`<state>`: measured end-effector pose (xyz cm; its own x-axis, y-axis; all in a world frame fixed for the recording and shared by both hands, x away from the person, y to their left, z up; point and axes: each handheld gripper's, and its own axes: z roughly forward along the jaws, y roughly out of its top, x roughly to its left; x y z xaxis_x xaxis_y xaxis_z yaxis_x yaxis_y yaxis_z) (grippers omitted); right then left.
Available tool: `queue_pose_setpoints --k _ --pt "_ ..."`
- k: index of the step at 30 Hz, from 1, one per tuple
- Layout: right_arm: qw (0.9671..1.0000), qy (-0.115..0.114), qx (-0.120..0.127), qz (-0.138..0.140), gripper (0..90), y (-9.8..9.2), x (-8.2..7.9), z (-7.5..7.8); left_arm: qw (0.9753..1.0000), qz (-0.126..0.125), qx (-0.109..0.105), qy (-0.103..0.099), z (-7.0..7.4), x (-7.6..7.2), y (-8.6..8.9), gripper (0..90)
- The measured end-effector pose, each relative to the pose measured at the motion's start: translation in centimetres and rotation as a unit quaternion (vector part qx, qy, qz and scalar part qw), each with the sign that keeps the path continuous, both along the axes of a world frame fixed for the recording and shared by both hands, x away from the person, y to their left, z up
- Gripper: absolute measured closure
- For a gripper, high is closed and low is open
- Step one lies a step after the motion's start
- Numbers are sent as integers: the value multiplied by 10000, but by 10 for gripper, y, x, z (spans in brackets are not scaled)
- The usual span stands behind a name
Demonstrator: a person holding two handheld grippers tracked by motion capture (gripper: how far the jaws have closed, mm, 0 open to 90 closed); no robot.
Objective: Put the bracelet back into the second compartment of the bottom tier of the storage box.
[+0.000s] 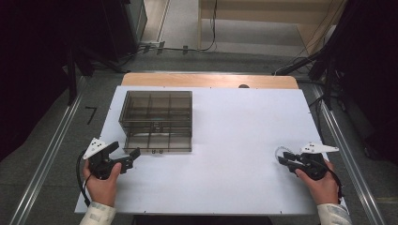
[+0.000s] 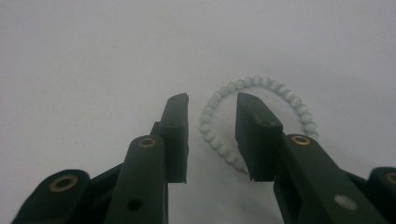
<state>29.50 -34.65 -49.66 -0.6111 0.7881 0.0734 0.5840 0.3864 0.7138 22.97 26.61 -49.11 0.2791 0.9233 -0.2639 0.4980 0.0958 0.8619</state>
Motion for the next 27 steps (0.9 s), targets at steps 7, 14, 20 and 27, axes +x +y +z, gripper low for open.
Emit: queue_pose_setpoints --k 7,14,20,27 --pt "10000 6 -63 8 658 1 0 0 10000 -10 -2 -6 0 0 0 51" --pt "9999 13 -128 3 682 2 1 -1 10000 -8 0 -6 0 0 0 51" --pt "9998 72 -173 43 698 3 2 -3 10000 -8 4 -4 0 0 0 51" --pt "9995 114 -283 71 737 6 3 -5 10000 -4 0 -8 0 0 0 51"
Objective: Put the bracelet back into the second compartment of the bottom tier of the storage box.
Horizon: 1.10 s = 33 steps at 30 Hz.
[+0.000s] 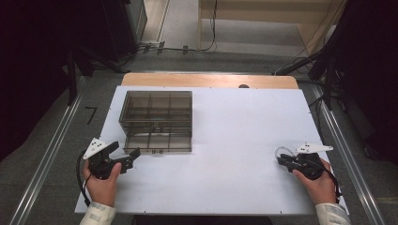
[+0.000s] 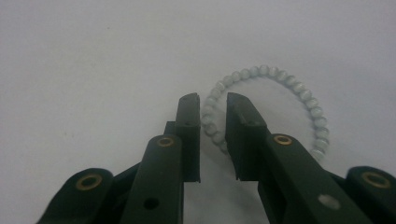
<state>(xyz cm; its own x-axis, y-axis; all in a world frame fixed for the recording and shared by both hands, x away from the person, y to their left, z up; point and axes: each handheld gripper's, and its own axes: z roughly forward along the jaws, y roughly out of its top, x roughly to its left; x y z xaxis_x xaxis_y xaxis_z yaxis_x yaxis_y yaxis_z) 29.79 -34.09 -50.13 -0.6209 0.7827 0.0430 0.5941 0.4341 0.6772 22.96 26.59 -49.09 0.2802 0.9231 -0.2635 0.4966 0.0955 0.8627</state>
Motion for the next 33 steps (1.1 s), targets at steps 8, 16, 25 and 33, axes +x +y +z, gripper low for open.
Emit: queue_pose_setpoints --k 8,16,25,33 --pt "10000 -3 -27 -22 774 0 1 -1 10000 -9 1 1 0 0 0 51" --pt "9999 -63 -153 -15 805 2 1 -1 10000 -6 7 11 0 0 -1 51" --pt "9998 -56 -215 24 831 4 1 0 10000 -19 9 30 -1 1 -1 51" --pt "9999 27 -133 -30 835 2 2 0 10000 -20 -3 26 -1 1 -1 51"
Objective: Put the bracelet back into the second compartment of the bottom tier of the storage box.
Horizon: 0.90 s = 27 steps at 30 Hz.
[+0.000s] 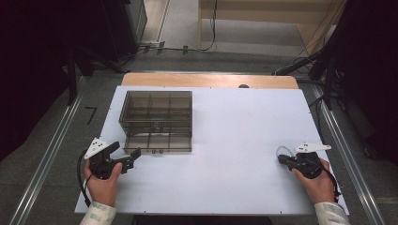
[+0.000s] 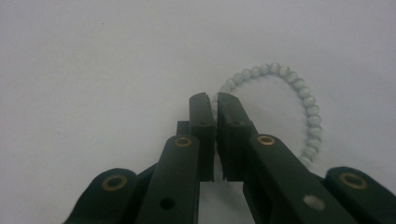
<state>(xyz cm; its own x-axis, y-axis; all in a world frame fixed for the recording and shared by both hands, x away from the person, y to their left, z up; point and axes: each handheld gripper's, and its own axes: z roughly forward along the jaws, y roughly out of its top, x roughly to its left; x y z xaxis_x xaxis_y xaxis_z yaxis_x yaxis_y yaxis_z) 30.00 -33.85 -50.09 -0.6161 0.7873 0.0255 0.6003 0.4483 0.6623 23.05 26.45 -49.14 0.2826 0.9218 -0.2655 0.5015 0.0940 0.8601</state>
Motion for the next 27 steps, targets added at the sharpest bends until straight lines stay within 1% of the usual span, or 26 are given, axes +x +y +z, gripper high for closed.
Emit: queue_pose_setpoints --k 3,5,10,14,16,17,18,19,21,22,23,27 --pt "9999 57 105 -39 836 -1 1 0 10000 1 -7 -9 0 0 0 51" --pt "9998 68 172 -12 835 -1 1 1 10000 -22 -16 -39 0 0 1 50" --pt "9997 -118 230 36 836 3 -2 7 10000 -49 12 -48 0 0 0 47" --pt "9990 -241 387 41 836 3 -4 12 10000 -52 18 -52 1 0 0 46" --pt "9986 -310 425 39 835 3 -5 14 10000 -50 40 -48 0 0 0 46" --pt "9986 -310 425 39 835 3 -5 14 10000 -50 46 -37 0 0 0 46" --pt "9984 -337 463 35 836 3 -5 15 10000 -56 53 -38 0 0 0 46" --pt "9978 -418 512 26 836 3 -6 18 10000 -57 51 -40 0 0 -1 46" --pt "9976 -437 536 21 836 3 -7 19 10000 -59 51 -39 0 0 -1 46" --pt "9969 -550 565 22 835 4 -8 22 10000 -54 50 -38 0 0 0 46" --pt "9966 -623 537 0 836 4 -9 23 10000 -52 50 -39 0 0 0 46" --pt "9957 -709 596 17 836 5 -10 27 10000 -58 52 -43 0 0 0 46"
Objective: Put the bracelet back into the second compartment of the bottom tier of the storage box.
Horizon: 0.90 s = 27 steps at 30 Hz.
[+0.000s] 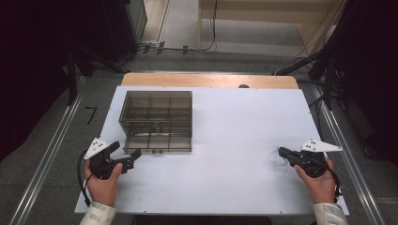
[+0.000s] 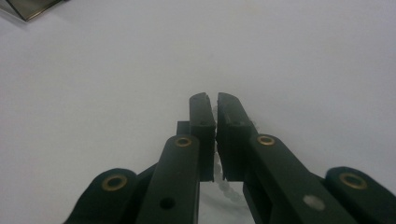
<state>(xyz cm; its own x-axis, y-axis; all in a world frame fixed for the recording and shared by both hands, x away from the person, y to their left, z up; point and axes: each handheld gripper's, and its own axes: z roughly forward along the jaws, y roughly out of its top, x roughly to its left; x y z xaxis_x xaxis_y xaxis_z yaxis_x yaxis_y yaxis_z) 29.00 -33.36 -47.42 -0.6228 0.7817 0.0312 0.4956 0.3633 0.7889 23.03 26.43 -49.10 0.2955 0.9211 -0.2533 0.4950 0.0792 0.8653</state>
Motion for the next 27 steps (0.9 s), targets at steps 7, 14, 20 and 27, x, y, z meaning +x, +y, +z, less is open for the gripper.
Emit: queue_pose_setpoints --k 7,14,20,27 --pt "10000 -73 2 51 835 5 -2 3 10000 -20 7 -13 0 0 -1 45" --pt "9994 -232 78 232 835 19 -3 10 10000 -26 21 -5 0 0 -1 45" --pt "9989 -282 96 359 835 28 -2 12 10000 -24 25 3 0 1 -1 46" --pt "9981 -344 166 488 835 35 -4 17 10000 -19 45 17 -1 1 -2 45"
